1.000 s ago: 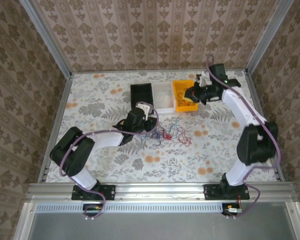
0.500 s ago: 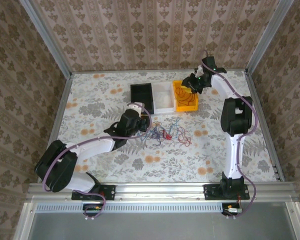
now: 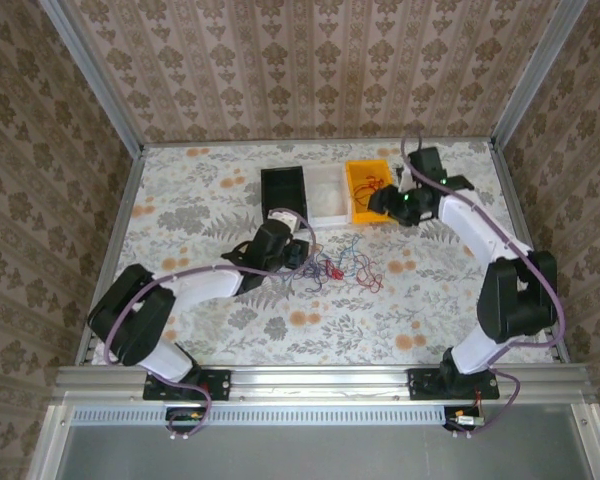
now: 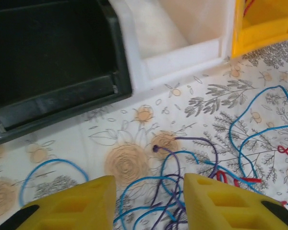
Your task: Untangle the cables
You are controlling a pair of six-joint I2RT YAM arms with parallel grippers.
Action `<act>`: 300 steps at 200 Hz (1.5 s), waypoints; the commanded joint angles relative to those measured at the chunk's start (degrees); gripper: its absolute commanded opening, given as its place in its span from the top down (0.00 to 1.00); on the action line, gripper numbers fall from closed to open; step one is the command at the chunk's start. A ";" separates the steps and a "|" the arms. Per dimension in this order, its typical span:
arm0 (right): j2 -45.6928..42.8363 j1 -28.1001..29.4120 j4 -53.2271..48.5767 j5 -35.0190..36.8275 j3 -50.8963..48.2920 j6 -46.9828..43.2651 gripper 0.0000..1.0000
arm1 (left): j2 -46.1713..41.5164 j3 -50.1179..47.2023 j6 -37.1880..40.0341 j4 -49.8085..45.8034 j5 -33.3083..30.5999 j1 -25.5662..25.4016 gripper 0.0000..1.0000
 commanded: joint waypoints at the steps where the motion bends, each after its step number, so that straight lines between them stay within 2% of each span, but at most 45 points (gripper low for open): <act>1: -1.17 2.90 -4.52 5.16 -7.86 -1.52 0.44 | 2.90 4.97 3.15 -2.79 3.21 -1.21 0.56; 49: -3.64 4.29 -4.20 9.27 -17.45 0.98 0.45 | 9.46 12.19 4.92 -6.97 1.98 -2.54 0.52; 86: 0.96 5.28 -3.11 9.11 -15.97 0.67 0.46 | 15.17 18.81 6.60 -13.29 0.86 -3.21 0.54; 131: 6.08 9.81 -3.17 10.05 -14.36 0.95 0.47 | 19.66 23.62 7.96 -21.37 -0.77 -4.69 0.54; 148: 7.17 10.95 -3.02 11.45 -14.63 1.82 0.52 | 21.57 24.96 7.31 -24.30 -0.74 -4.87 0.55; 172: 6.67 11.23 -1.40 12.96 -16.30 3.30 0.80 | 23.59 25.66 6.26 -26.29 -1.31 -5.08 0.61; 190: 4.12 11.01 -0.73 15.74 -17.22 4.46 0.93 | 24.50 24.96 5.12 -26.37 -2.14 -4.97 0.74; 221: -2.86 8.40 -1.86 20.68 -18.22 6.09 0.98 | 25.22 22.67 3.38 -25.89 -3.83 -4.51 1.00; 259: -12.45 1.99 -4.37 23.99 -18.69 8.35 0.98 | 24.85 20.02 0.36 -28.76 -7.29 -2.93 1.00; 300: -20.17 -2.93 -6.52 26.45 -15.99 6.68 0.98 | 21.85 14.06 -4.75 -30.78 -11.28 0.41 1.00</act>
